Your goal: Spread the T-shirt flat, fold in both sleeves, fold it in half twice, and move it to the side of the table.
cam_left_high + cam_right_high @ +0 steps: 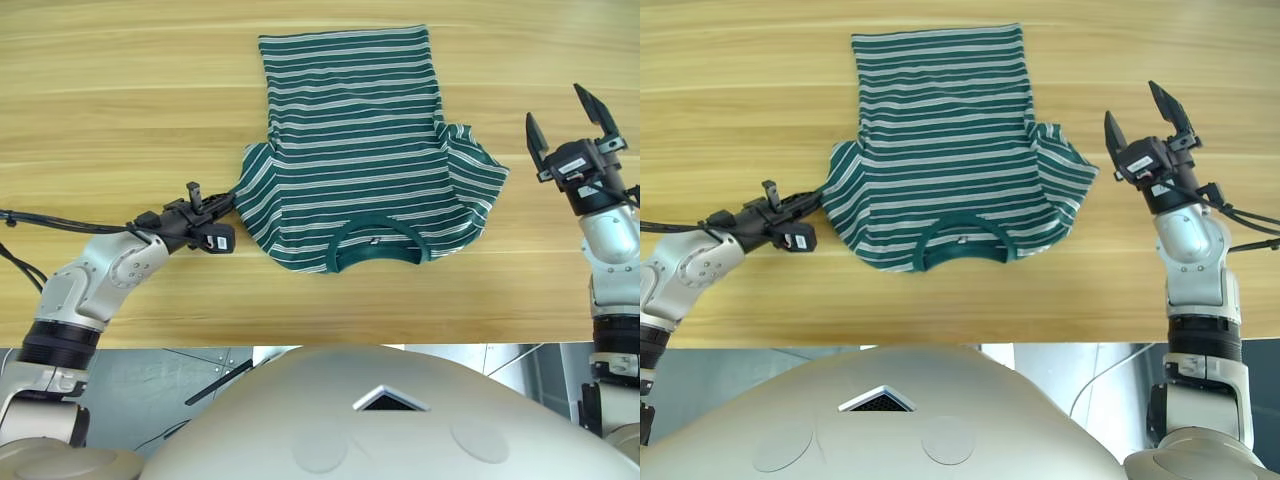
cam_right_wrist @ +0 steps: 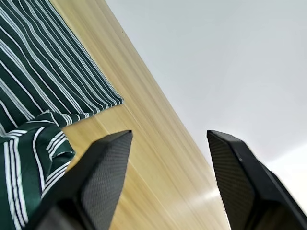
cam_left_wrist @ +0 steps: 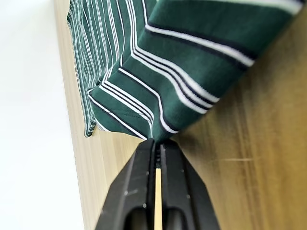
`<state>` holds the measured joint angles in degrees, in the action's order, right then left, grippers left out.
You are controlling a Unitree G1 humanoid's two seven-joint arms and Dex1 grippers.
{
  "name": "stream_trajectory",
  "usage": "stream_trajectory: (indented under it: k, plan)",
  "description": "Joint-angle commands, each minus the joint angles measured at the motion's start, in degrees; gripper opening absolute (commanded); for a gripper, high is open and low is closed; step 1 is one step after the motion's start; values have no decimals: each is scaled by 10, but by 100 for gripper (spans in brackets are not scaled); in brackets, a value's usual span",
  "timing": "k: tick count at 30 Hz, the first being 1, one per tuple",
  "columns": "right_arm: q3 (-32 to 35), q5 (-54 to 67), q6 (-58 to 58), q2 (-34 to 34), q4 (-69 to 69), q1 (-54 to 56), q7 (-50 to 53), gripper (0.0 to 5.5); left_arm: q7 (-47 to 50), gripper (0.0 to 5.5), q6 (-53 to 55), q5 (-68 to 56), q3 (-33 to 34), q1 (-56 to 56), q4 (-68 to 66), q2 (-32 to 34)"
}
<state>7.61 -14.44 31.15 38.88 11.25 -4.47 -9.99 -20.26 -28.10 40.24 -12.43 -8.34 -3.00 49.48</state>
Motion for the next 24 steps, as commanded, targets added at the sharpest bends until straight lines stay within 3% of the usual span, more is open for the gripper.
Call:
stream_trajectory:
  k: [1,8,18,24]
  plan:
    - [5,8,-5,2,-2,1,-7,286,17,3,15,2,-3,-30,-15,-9]
    - [-1,6,-5,-2,4,9,-7,286,71,3,-13,-79,31,-63,52,-55]
    - [-7,5,-4,-6,7,6,-7,286,99,3,-44,-95,50,-29,65,-91]
    - [-12,4,-4,-9,7,11,-5,286,74,3,-67,-71,-12,9,19,-114]
